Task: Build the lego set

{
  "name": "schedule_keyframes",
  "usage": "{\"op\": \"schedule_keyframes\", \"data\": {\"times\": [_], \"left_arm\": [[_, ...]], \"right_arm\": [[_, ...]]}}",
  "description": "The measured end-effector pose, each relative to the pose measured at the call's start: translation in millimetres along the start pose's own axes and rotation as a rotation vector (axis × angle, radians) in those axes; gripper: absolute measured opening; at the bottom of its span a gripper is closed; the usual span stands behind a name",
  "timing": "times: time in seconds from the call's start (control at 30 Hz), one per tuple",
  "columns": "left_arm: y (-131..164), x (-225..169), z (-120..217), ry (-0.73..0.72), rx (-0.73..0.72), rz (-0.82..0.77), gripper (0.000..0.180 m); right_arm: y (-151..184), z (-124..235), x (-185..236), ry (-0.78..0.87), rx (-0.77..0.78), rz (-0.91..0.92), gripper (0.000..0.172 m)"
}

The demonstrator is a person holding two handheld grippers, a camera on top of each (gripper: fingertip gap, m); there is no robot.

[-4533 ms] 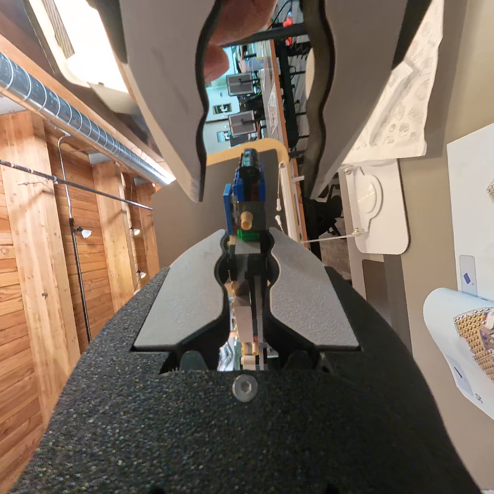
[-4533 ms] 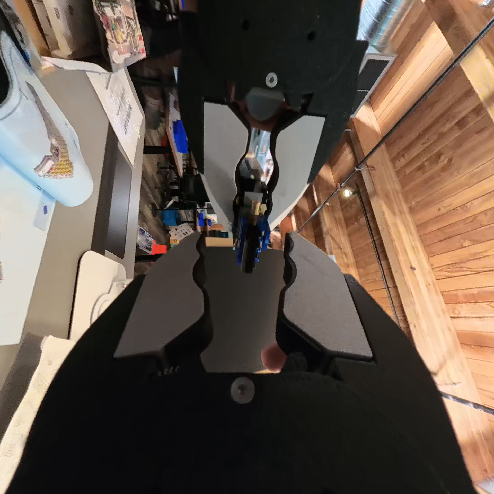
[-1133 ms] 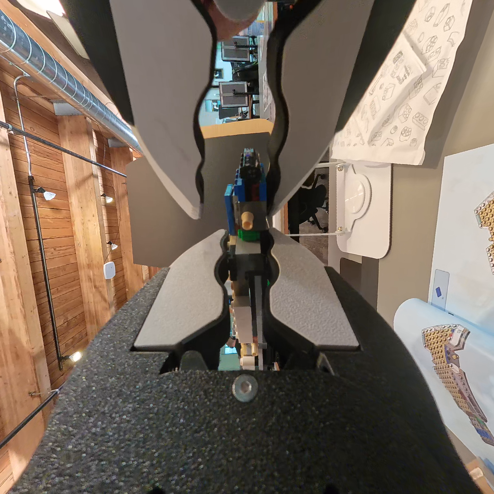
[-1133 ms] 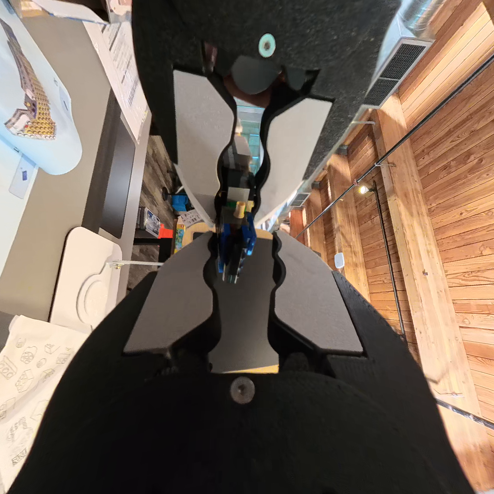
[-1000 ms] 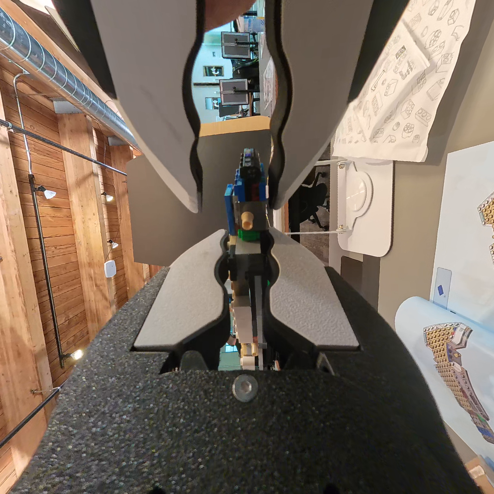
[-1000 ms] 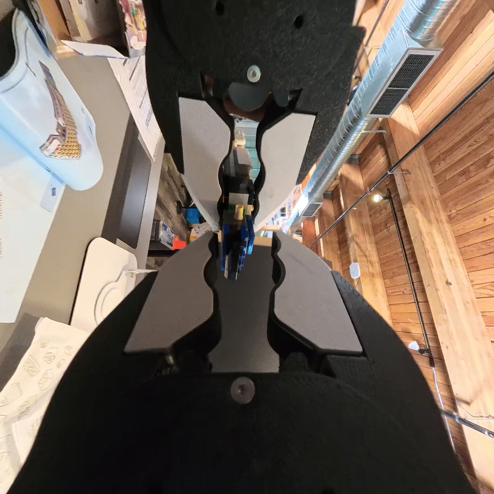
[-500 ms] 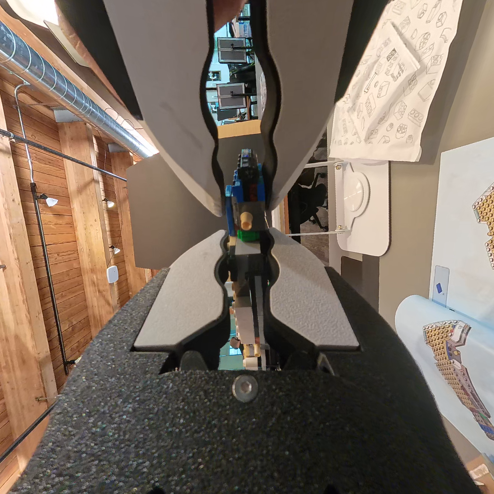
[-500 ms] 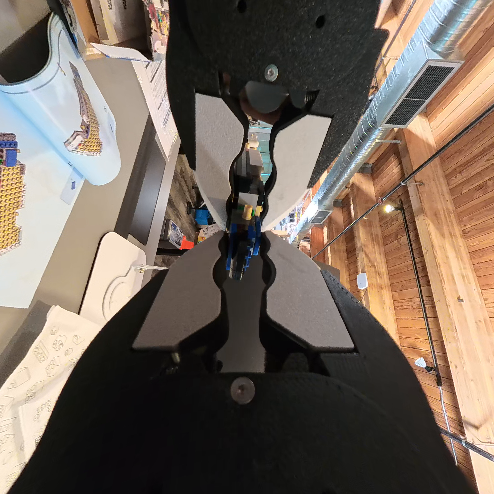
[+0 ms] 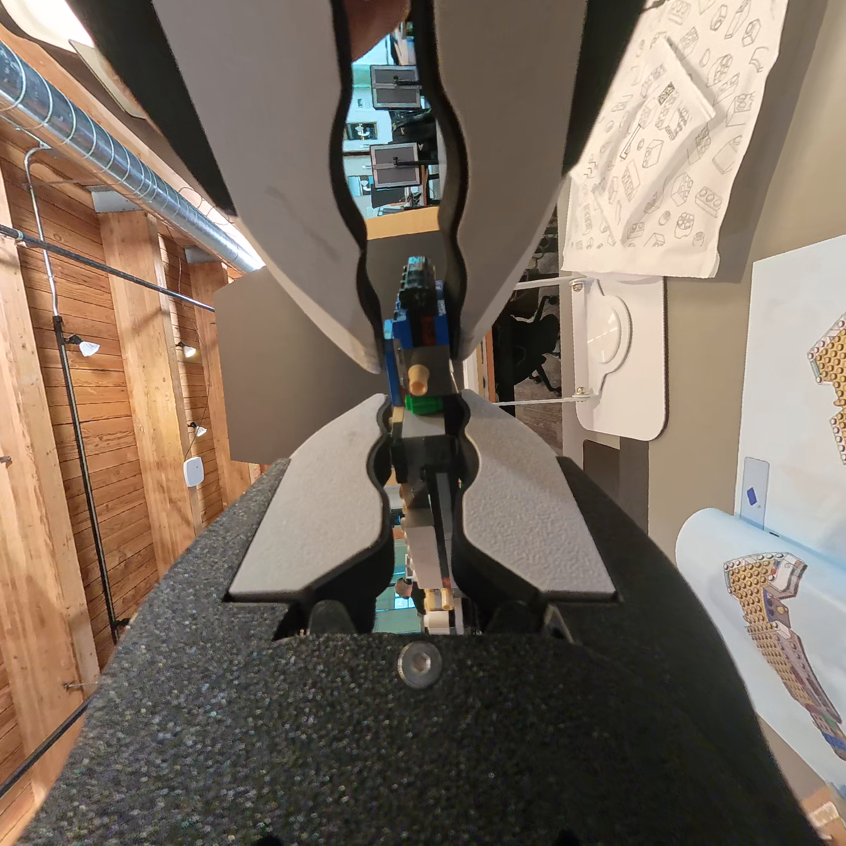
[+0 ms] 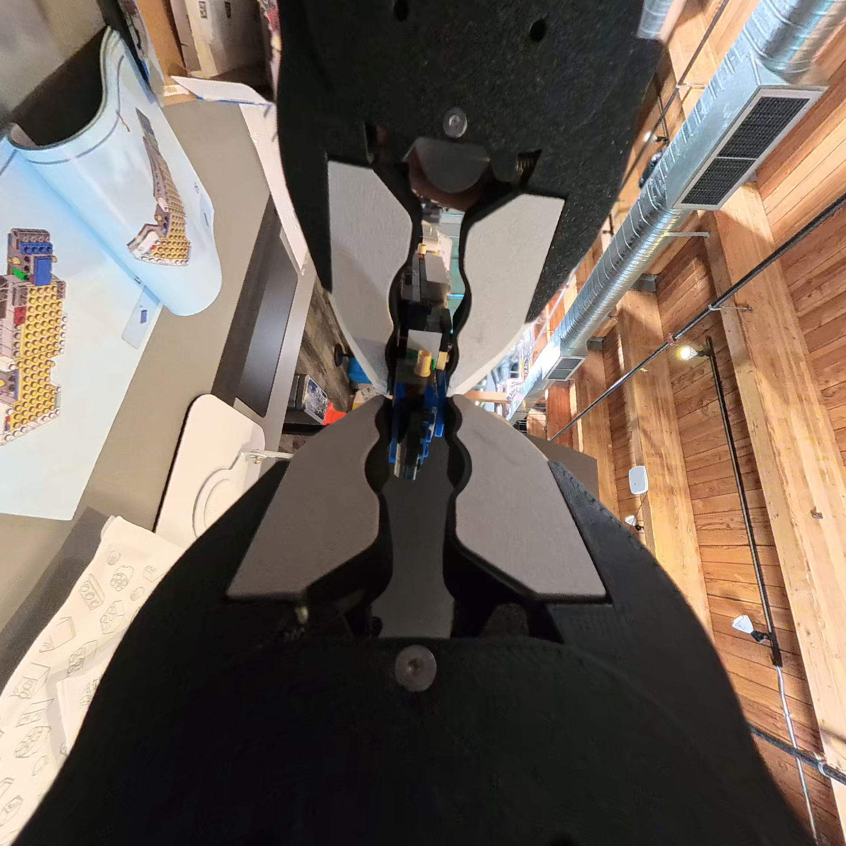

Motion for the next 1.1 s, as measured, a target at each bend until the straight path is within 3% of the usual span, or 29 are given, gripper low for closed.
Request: {"op": "schedule_keyframes", "data": {"times": [0.3, 0.57, 0.83, 1.1], "left_arm": [[8, -7, -4, -0.054, -0.138, 0.044, 0.024], [11, -9, -2, -0.072, -0.277, 0.117, 0.024], [8, -7, -1, -0.064, -0.281, 0.129, 0.024], [5, -5, 1, -0.063, -0.253, 0.110, 0.024]], "right_arm": [[6, 4, 1, -0.013, -0.015, -0.062, 0.039], [7, 6, 1, -0.002, -0.035, -0.067, 0.037], [4, 7, 3, 0.010, -0.052, -0.045, 0.024], [3, 9, 0, -0.008, -0.052, -0.042, 0.021]]}}
Point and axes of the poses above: each gripper's, where its closed fingertips meet, z back along the fingers, y out of its underside, x = y × z across the jaws, the point moved 10 cm from there along z, back along the fingers, and after that the axes turned 8 degrees about -z, right-handed, at the moved point
